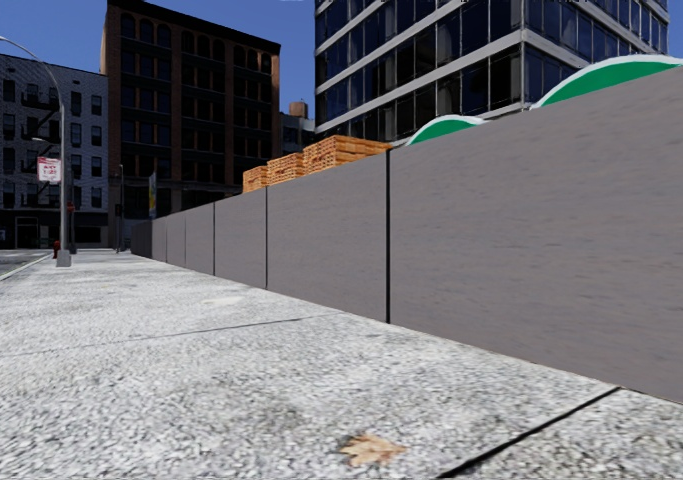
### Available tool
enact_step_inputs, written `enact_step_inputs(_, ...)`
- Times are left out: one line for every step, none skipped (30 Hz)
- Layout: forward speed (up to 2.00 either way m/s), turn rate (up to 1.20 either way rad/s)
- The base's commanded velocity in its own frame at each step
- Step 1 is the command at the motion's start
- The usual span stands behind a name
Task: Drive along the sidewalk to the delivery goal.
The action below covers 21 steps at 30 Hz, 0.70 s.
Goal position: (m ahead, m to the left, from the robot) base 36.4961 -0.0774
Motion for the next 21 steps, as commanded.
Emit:
enact_step_inputs(2.0,0.64)
enact_step_inputs(2.0,0.64)
enact_step_inputs(2.0,0.64)
enact_step_inputs(2.0,0.64)
enact_step_inputs(2.0,0.64)
enact_step_inputs(2.0,0.64)
enact_step_inputs(2.0,0.64)
enact_step_inputs(2.0,0.64)
enact_step_inputs(2.0,0.64)
enact_step_inputs(2.0,0.64)
enact_step_inputs(2.0,0.64)
enact_step_inputs(2.0,0.64)
enact_step_inputs(2.0,0.64)
enact_step_inputs(2.0,0.64)
enact_step_inputs(2.0,0.64)
enact_step_inputs(2.0,0.62)
enact_step_inputs(2.0,0.61)
enact_step_inputs(2.0,0.61)
enact_step_inputs(2.0,0.61)
enact_step_inputs(2.0,0.61)
enact_step_inputs(2.0,0.61)
